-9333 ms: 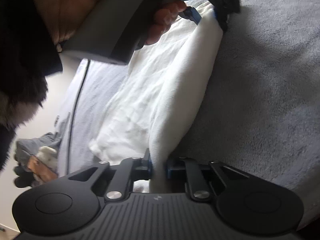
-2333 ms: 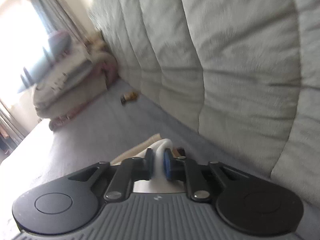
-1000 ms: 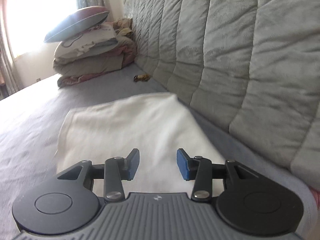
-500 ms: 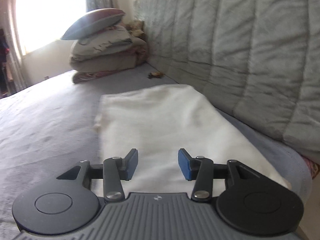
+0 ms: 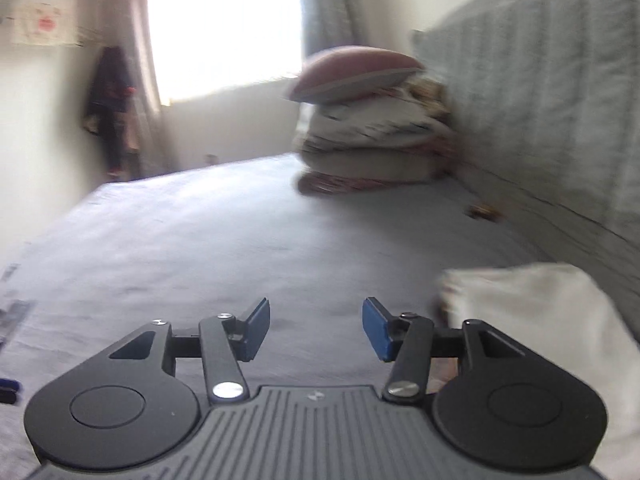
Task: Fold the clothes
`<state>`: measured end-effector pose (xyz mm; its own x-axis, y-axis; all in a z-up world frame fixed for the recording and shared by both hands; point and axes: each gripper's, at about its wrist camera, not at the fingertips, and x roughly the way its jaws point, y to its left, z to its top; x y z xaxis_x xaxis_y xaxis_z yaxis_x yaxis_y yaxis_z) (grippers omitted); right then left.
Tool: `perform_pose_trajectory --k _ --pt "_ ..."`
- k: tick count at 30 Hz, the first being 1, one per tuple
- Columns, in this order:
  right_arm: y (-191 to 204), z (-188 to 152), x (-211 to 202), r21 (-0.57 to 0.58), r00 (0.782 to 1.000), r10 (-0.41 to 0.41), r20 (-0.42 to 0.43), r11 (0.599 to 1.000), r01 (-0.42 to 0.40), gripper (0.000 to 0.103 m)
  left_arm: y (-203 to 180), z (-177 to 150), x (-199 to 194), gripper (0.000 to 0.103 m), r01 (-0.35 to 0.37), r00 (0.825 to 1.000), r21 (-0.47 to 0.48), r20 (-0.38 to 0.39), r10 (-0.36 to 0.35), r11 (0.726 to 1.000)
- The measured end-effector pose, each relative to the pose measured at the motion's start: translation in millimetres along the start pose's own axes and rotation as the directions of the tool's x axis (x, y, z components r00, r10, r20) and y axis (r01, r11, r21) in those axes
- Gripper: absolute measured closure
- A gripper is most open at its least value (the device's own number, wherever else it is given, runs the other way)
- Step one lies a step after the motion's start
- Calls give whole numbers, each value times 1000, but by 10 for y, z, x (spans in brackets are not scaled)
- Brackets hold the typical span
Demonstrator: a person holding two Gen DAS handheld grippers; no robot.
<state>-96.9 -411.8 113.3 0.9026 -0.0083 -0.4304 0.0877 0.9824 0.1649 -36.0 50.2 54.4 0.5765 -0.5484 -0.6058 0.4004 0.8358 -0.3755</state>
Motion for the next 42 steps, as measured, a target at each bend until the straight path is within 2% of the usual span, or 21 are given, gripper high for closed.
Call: perform_pose_trajectory --k 2,6,8,14,17,20,23,26,31,34,37,39,42 --pt "214 37 65 4 999 50 5 999 -50 46 79 -25 -57 26 -29 999 -20 14 29 999" --pt "610 -11 209 -26 994 108 -6 994 -108 45 229 -81 -125 25 -67 997 -38 23 67 997" --pt "764 -71 307 -37 993 120 -18 992 -121 45 304 -107 -116 20 -89 996 -48 19 90 995" --pt "1103 -350 640 -23 988 139 -63 990 -141 41 456 -150 22 14 -168 986 -49 -2 168 985" --pt "1249 -507 799 -22 986 142 -88 989 -144 36 506 -180 145 10 -209 978 -51 -1 210 977" --pt "1368 -646 963 -22 986 131 -105 991 -134 26 550 -203 301 7 -252 968 -69 3 252 965" --pt "1446 -786 1109 -35 986 110 -125 993 -115 25 594 -214 482 5 -292 955 -96 26 296 952" --pt "1524 -926 1254 -48 985 89 -146 994 -96 17 627 -216 688 0 -348 933 -118 51 356 930" --pt "1653 -1160 1497 -71 983 52 -179 995 -66 1 660 -227 1032 0 -433 892 -137 80 446 891" --pt "1728 -1304 1641 -76 980 26 -197 996 -41 0 651 -213 1220 0 -472 870 -122 93 484 873" --pt "1793 -1463 1781 -42 977 -17 -214 999 9 0 638 -222 1336 0 -498 852 -75 144 504 864" --pt "1855 -1546 1852 -37 975 -28 -220 999 21 0 640 -237 1376 0 -510 846 -53 149 512 859" --pt "1987 -1639 1890 -80 978 -64 -200 996 49 0 658 -242 1391 0 -507 848 -46 154 508 861"
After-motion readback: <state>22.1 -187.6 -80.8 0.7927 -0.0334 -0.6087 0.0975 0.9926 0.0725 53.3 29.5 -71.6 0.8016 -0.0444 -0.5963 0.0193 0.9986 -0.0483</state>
